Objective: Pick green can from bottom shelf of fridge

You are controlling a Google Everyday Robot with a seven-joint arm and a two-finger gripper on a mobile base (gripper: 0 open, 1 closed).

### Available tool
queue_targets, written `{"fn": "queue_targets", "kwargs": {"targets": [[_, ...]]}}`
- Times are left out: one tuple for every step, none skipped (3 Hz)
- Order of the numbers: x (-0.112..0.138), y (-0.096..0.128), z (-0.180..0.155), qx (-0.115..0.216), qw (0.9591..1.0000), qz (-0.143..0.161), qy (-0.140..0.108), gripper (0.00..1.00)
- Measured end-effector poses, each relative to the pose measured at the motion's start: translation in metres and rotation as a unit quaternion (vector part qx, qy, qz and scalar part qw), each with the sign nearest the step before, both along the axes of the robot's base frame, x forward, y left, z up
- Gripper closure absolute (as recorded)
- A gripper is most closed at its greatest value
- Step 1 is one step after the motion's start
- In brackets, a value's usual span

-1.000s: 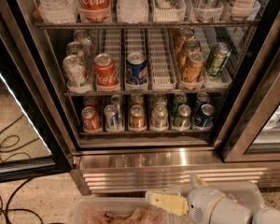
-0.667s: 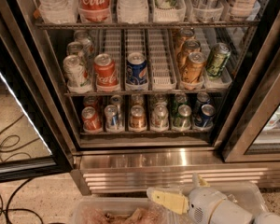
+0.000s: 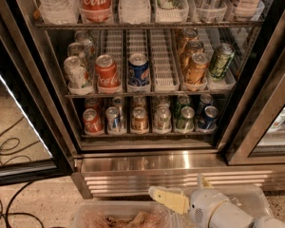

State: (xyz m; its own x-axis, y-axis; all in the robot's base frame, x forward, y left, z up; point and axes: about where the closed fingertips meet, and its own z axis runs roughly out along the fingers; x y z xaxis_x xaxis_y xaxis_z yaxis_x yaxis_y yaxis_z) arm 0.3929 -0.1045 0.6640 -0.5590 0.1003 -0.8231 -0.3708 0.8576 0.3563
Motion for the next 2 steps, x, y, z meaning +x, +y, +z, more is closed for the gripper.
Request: {"fn": "queue_targets", "kwargs": {"targets": [[0.024, -0.013, 0.019, -0.004, 0.9978, -0.053, -0.040, 0.00], [0.037, 0.005, 0.030, 0.015, 0.9963, -0.061, -0.058, 0.00]]}}
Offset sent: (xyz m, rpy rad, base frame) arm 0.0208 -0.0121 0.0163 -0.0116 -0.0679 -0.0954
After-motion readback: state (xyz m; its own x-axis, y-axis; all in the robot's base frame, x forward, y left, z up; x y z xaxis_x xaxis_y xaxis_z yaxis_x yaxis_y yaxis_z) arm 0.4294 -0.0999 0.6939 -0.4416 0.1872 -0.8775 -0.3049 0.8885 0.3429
